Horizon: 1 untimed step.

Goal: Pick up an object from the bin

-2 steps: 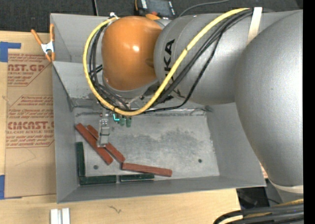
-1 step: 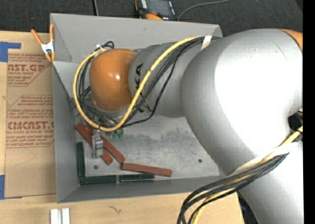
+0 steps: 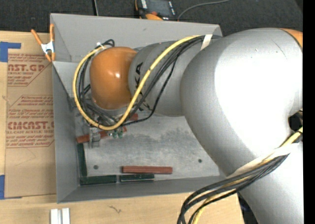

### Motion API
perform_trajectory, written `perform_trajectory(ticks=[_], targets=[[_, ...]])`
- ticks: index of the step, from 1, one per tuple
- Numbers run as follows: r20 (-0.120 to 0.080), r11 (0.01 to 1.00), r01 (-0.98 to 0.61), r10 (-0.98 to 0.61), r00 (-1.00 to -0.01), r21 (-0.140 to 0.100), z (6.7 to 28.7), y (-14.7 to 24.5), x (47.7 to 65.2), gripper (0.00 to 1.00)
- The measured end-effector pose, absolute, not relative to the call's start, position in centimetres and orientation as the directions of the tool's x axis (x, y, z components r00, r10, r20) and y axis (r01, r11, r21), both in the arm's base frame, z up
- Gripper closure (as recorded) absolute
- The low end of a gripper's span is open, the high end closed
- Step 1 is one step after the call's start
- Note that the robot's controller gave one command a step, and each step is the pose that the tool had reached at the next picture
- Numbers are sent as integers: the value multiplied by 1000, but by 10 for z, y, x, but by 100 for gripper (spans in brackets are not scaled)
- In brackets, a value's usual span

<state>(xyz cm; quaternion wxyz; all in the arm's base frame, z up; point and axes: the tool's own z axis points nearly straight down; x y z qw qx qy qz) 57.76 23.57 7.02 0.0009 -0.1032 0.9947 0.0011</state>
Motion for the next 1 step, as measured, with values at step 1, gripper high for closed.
perform_trajectory(ticks=[1], targets=[[-10, 976, -218, -218, -976, 1, 208, 203, 572, 100]])
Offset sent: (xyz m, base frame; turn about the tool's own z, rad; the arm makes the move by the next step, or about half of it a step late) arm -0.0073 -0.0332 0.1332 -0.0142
